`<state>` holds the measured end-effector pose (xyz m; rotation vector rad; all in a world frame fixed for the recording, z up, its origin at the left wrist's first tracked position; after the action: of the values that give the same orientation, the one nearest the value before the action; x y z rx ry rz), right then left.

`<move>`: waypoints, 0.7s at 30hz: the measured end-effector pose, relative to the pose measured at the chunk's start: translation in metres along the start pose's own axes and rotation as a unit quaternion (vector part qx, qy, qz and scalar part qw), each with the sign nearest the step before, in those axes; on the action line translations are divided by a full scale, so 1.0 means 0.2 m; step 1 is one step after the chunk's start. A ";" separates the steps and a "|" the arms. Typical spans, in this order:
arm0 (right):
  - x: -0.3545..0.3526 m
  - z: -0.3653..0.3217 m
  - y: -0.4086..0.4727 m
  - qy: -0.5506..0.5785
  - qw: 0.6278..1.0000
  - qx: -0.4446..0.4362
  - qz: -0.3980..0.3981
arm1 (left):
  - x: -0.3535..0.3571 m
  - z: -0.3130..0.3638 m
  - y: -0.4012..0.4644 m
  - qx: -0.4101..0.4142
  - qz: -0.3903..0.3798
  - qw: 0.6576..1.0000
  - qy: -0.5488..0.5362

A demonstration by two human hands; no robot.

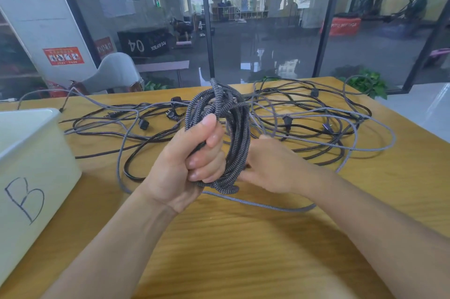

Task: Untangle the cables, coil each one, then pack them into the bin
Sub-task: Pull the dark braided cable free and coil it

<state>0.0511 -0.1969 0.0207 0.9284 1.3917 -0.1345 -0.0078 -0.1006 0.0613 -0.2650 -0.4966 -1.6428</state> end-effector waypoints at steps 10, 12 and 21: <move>-0.29 0.12 -0.01 -0.097 0.970 0.101 0.200 | 0.05 -0.10 -0.02 -0.077 -0.108 0.988 0.073; -0.32 0.12 -0.01 -0.089 0.970 0.134 0.181 | 0.05 -0.12 -0.02 -0.083 -0.108 0.983 0.121; -0.19 0.29 -0.07 0.407 0.870 0.277 0.015 | 0.08 -0.15 -0.04 -0.082 -0.101 0.964 0.233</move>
<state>0.0789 -0.2584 0.0418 1.5981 2.1782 -0.1251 -0.0146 -0.1280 0.0415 0.0587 -0.0279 -1.8762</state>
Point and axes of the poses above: each hand's wrist, its own y-axis towards the middle knuckle, its own x-axis out of the palm, z = x × y, the point moved 8 cm from there along y, towards the middle knuckle, and after that the axes turned 15 degrees about z, right-handed, at the moved point
